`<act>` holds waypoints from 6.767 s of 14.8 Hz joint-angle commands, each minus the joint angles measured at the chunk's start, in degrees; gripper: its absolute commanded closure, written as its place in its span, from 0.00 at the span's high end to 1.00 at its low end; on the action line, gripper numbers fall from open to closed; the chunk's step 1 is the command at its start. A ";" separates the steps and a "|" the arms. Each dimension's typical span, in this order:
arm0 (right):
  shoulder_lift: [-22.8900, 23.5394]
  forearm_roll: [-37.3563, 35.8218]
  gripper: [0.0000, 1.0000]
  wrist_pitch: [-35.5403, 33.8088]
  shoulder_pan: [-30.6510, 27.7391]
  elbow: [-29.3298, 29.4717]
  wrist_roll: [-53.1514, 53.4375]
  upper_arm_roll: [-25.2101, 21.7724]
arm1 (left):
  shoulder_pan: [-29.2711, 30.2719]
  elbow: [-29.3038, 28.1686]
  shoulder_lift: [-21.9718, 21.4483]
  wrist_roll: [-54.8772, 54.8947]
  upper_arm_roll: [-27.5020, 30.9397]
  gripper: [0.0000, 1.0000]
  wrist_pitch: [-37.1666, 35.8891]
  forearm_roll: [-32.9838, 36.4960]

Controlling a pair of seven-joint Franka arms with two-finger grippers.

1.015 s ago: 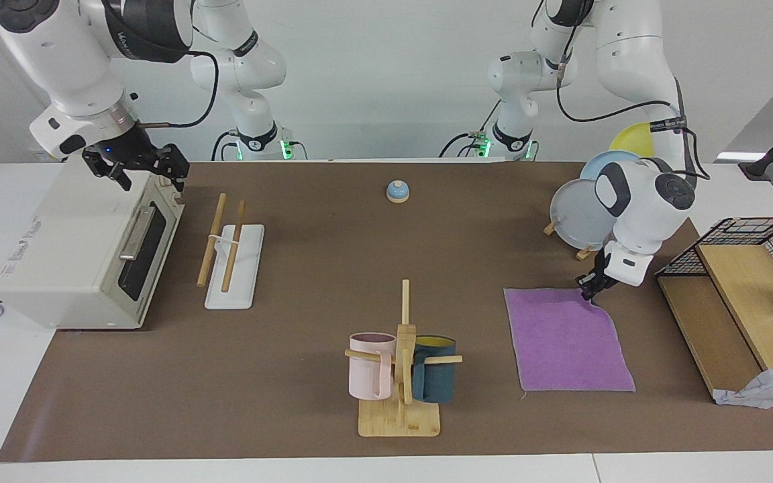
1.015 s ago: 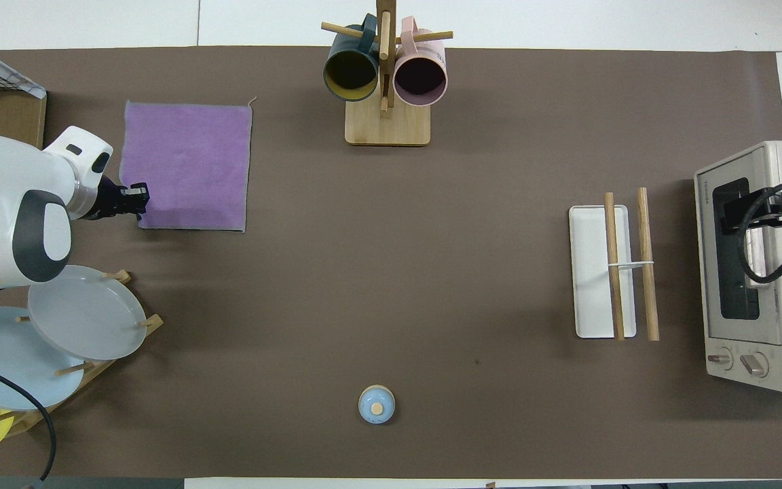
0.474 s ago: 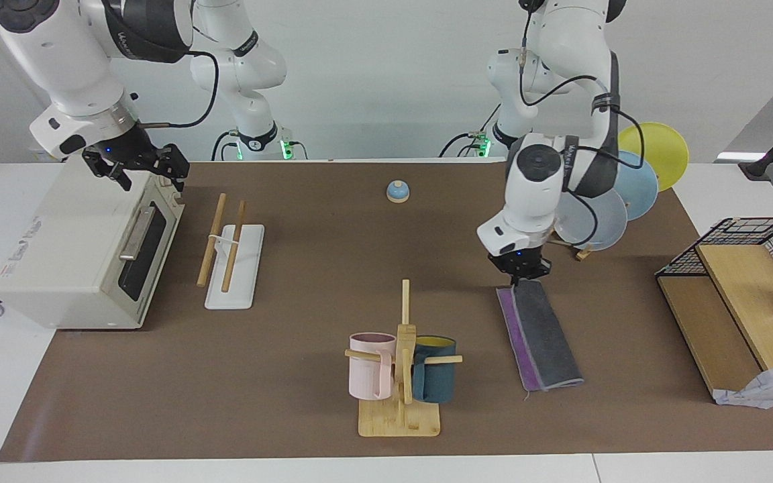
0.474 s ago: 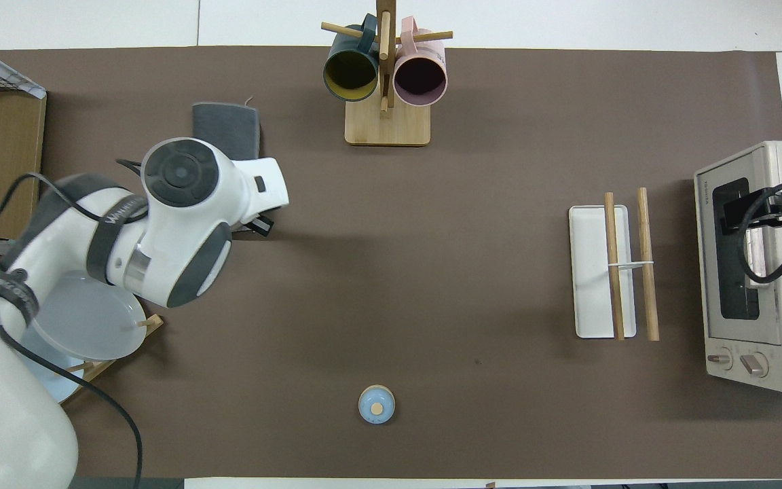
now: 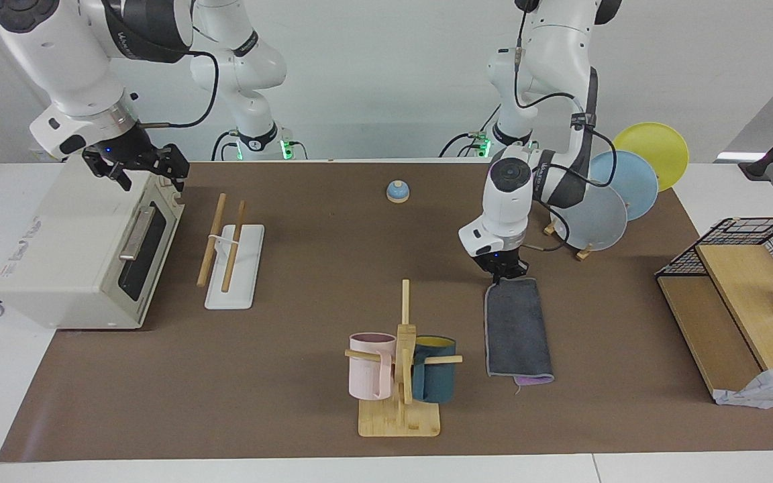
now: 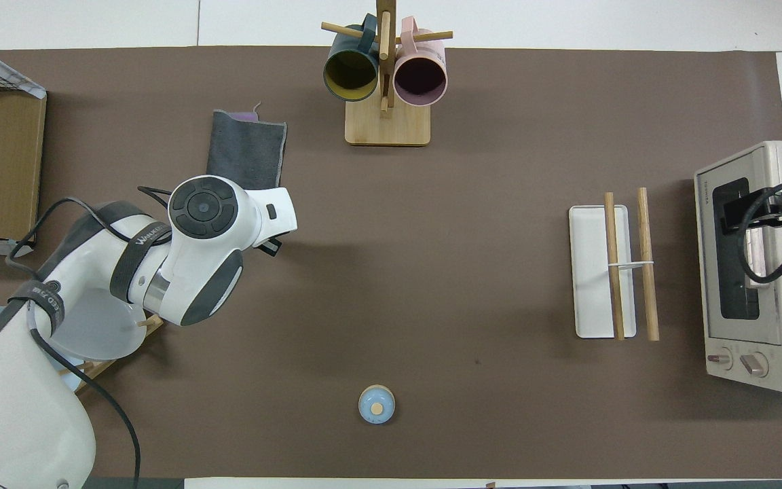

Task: Fold towel and hang on rack

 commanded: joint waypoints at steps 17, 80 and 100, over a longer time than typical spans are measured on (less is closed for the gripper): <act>-1.05 -0.15 1.00 0.06 -0.53 -0.97 -1.11 0.30 | 16.41 6.80 6.45 17.45 -0.18 0.95 3.37 -34.64; -1.76 59.16 1.00 33.80 16.87 -17.58 85.73 0.65 | -0.55 31.51 -3.56 -146.79 -8.61 0.00 -17.12 -23.13; 4.57 62.52 0.95 50.50 26.54 -17.49 84.67 1.18 | -4.42 30.89 -4.27 -159.73 -8.79 0.00 -15.00 -18.82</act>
